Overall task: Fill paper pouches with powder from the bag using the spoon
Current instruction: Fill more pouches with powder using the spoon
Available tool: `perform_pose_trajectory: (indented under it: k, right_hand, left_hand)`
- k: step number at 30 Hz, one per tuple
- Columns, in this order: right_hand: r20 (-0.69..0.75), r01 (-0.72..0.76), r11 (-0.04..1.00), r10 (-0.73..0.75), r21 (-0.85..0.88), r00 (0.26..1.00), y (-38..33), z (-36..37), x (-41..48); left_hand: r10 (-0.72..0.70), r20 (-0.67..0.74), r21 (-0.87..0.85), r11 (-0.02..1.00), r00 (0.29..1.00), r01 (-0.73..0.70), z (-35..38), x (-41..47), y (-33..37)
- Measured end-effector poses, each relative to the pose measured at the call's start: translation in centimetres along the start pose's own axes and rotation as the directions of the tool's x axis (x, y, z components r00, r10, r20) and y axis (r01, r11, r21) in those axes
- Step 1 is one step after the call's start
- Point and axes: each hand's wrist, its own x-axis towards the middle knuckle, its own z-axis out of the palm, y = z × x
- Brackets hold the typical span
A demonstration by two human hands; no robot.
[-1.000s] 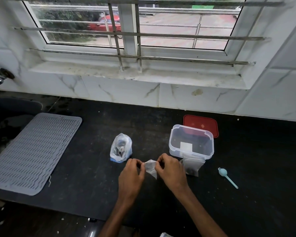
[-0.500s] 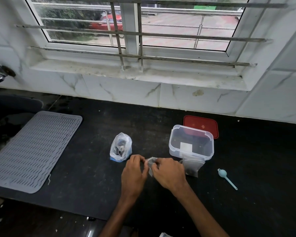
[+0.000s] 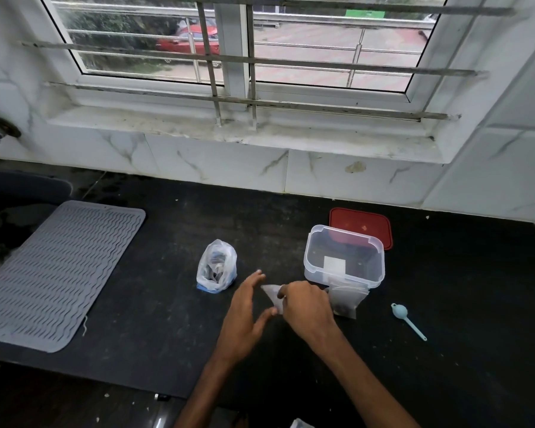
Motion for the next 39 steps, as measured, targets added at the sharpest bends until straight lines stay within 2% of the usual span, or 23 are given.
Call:
perform_pose_trajectory:
  k: [3, 8, 14, 18, 26, 32, 36, 39]
  right_hand:
    - [-0.031, 0.043, 0.999, -0.043, -0.008, 0.999, -0.5, -0.2, -0.1]
    - [-0.002, 0.121, 0.992, -0.122, -0.032, 0.993, -1.8, -0.5, -0.2]
    - [-0.097, 0.122, 0.992, -0.125, -0.036, 0.987, -1.8, -1.1, -0.5]
    - [-0.058, 0.075, 0.993, -0.081, -0.092, 0.995, -2.1, -1.2, -0.5]
    - [-0.049, 0.004, 0.984, -0.012, -0.177, 0.999, -2.6, -2.1, -0.6]
    - [-0.074, -0.016, 0.989, 0.005, -0.147, 0.997, -3.1, -2.5, -0.8]
    - [-0.103, -0.019, 0.987, 0.003, -0.160, 0.995, -3.3, -2.6, -0.7]
    - [-0.031, 0.054, 0.976, -0.062, -0.211, 0.998, -3.2, -2.7, -0.4]
  left_hand:
    - [0.051, 0.124, 0.043, 0.997, 0.991, -0.056, 0.7, 0.0, -0.1]
    - [0.050, -0.089, 0.008, 0.999, 0.995, -0.049, 1.1, 0.5, 1.4]
    - [0.195, -0.163, 0.181, 0.970, 0.967, -0.165, 0.3, 0.4, 0.8]
    - [0.258, -0.171, 0.243, 0.946, 0.951, -0.213, 0.1, 0.4, 1.1]
    - [0.282, -0.132, 0.296, 0.926, 0.950, -0.234, 0.0, 1.0, 0.8]
    - [0.364, -0.183, 0.342, 0.894, 0.913, -0.288, -0.1, 0.6, 0.8]
    - [0.346, -0.243, 0.322, 0.910, 0.906, -0.261, 0.1, 0.3, 1.2]
    - [0.292, -0.206, 0.264, 0.936, 0.934, -0.234, 0.1, 0.5, 1.7]
